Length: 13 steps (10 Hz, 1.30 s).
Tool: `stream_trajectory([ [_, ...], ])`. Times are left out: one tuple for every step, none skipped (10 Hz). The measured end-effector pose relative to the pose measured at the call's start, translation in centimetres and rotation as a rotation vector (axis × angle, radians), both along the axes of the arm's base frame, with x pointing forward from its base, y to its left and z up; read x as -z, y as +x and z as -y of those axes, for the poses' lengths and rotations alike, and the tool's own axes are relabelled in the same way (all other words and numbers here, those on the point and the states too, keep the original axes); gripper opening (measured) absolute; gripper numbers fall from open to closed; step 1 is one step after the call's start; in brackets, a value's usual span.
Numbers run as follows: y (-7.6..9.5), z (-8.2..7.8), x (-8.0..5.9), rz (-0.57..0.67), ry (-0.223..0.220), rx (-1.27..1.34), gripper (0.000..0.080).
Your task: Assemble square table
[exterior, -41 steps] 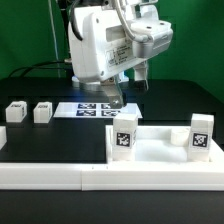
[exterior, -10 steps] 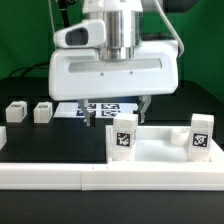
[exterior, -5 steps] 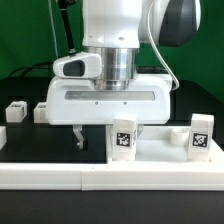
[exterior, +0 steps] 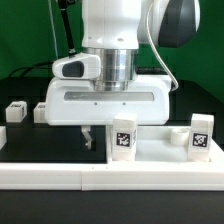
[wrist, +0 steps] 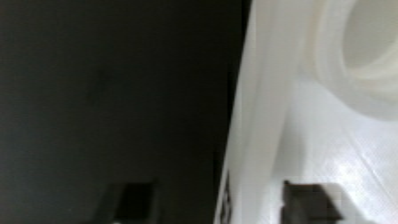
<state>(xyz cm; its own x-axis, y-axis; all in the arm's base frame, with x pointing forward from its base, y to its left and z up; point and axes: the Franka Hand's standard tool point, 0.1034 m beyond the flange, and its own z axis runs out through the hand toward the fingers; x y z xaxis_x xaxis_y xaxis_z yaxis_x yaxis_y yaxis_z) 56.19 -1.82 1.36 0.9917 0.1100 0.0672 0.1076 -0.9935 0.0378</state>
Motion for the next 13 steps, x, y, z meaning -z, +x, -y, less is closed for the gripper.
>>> stream_trajectory([
  [0.0,0.0,0.0,0.000,0.000,0.000,0.0146],
  [0.0,0.2,-0.1,0.002,0.000,0.011,0.0146],
  [0.0,0.4,-0.1,0.002,-0.001,0.020,0.0067],
  [0.0,0.4,-0.1,0.002,-0.001,0.020,0.0067],
  [0.0,0.4,-0.1,0.002,-0.001,0.021,0.0067],
  [0.0,0.4,-0.1,0.002,-0.001,0.021,0.0067],
  [0.0,0.4,-0.1,0.002,-0.001,0.022,0.0067],
  [0.0,0.4,-0.1,0.002,-0.001,0.022,0.0067],
  [0.0,0.4,-0.1,0.002,-0.001,0.022,0.0067],
  [0.0,0.4,-0.1,0.002,-0.001,0.022,0.0067],
  [0.0,0.5,-0.1,0.000,-0.002,0.011,0.0067],
  [0.0,1.0,-0.1,-0.002,-0.006,-0.038,0.0067],
  [0.0,1.7,-0.1,-0.002,-0.008,-0.068,0.0067],
])
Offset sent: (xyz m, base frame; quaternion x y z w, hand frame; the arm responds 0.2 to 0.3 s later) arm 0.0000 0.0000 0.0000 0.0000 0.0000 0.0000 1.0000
